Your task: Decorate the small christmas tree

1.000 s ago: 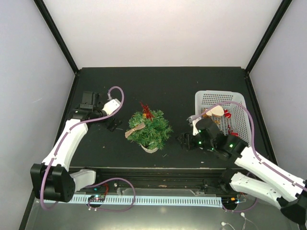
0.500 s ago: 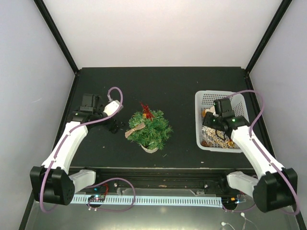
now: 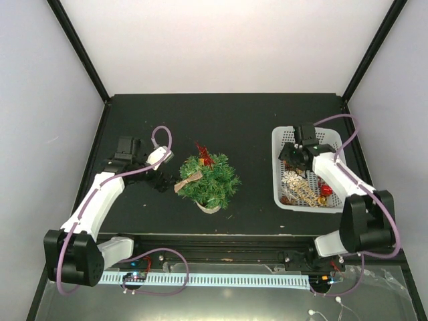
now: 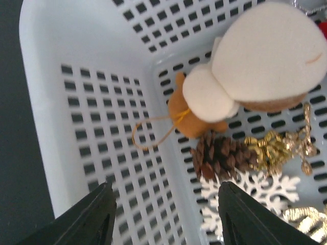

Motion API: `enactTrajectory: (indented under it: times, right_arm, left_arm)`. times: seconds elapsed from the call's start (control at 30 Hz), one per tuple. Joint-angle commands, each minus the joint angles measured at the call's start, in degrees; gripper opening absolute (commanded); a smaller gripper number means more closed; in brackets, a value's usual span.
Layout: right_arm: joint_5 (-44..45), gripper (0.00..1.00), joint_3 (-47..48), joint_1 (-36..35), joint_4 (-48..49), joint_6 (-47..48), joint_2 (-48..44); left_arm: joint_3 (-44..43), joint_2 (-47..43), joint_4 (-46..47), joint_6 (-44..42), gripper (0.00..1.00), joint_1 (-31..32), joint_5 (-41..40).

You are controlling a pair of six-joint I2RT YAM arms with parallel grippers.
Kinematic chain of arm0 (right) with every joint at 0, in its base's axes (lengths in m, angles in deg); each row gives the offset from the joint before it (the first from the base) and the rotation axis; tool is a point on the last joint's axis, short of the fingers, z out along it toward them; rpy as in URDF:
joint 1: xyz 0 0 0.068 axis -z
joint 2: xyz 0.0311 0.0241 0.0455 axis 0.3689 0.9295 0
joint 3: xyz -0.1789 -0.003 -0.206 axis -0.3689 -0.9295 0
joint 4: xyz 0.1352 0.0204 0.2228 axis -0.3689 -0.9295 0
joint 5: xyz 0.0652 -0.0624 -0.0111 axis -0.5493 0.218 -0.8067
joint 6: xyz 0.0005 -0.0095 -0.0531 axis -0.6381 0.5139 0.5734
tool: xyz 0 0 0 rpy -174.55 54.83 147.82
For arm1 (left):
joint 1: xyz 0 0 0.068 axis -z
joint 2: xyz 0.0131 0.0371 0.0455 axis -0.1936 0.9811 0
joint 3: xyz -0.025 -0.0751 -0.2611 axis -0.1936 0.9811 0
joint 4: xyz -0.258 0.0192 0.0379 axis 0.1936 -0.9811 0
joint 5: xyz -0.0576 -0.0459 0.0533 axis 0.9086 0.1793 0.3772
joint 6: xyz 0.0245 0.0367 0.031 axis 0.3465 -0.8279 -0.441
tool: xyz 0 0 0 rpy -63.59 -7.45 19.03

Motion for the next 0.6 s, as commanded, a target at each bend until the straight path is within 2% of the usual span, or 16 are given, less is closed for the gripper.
enactTrajectory:
  times: [0.0,0.33,0.57]
  right_arm:
    - [3.9,0.56,4.3,0.3,2.0,-0.4,5.1]
    - [6.7,0.46,6.9,0.4,5.0,0.7,12.3]
    - [7.4,0.45,6.0,0.8,4.7,0.9,14.1]
  left_arm:
    - [1.0,-0.1,1.0,1.2,0.99,-0.3,2.6]
    - [1.0,1.4,1.3,1.5,0.99,-0.2,3.5]
    - [1.0,2.1,1.1,1.3,0.99,-0.2,3.6]
